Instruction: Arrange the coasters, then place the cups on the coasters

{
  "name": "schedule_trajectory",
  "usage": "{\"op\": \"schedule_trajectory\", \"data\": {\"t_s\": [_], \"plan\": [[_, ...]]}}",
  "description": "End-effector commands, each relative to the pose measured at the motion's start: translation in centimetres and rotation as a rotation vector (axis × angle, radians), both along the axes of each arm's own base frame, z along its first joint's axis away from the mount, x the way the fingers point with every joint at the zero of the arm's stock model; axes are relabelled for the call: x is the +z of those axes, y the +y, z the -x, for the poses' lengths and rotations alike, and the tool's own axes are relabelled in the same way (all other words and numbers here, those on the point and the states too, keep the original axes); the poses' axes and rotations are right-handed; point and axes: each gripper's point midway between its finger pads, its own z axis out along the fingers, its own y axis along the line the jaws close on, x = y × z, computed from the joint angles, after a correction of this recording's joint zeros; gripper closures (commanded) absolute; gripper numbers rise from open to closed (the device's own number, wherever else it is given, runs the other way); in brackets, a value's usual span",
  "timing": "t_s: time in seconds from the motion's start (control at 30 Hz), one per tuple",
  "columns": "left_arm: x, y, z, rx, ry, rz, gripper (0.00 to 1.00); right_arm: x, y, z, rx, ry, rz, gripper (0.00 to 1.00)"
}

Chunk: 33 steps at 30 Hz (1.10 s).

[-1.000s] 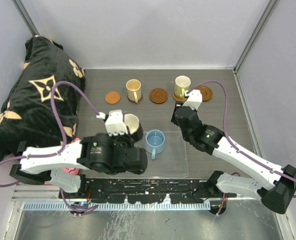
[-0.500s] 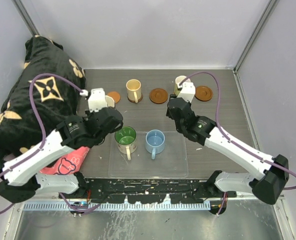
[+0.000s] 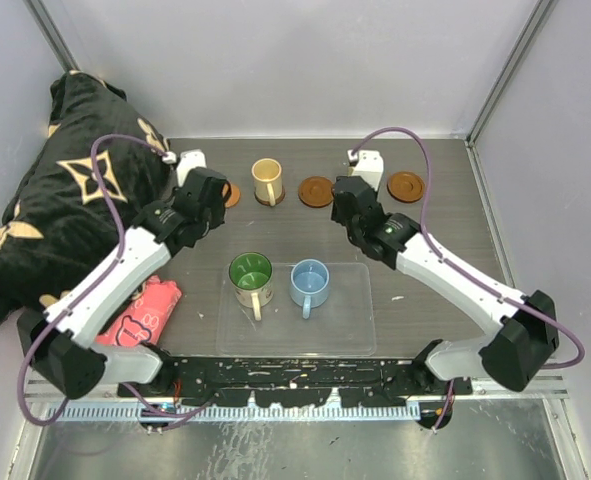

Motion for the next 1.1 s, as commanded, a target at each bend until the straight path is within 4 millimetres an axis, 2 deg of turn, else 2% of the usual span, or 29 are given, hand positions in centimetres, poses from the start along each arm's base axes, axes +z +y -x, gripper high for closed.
{"op": "schedule_trajectory", "data": {"t_s": [0.0, 0.27, 0.57, 0.77, 1.07], "plan": [[1.7, -1.4, -5.1, -0.025, -0.154, 0.070, 1.00, 2.0, 1.1, -1.6, 0.026, -0.045, -0.037, 0.53], [-0.9, -0.8, -10.1, -0.020, -0.171, 0.082, 1.00, 0.9, 1.4, -2.6, 0.035, -0.026, -0.031, 0.53], [-2.6, 0.4, -15.0, -0.018, -0.186, 0.094, 1.00, 0.3, 1.9, -3.6, 0.033, -0.009, -0.019, 0.53], [-3.4, 0.5, -17.6, -0.016, -0.204, 0.083, 1.00, -0.1, 2.2, -4.3, 0.033, 0.002, -0.013, 0.53], [-3.1, 0.2, -19.8, -0.028, -0.246, 0.058, 1.00, -0.8, 2.3, -4.8, 0.038, 0.019, -0.006, 0.53]]}}
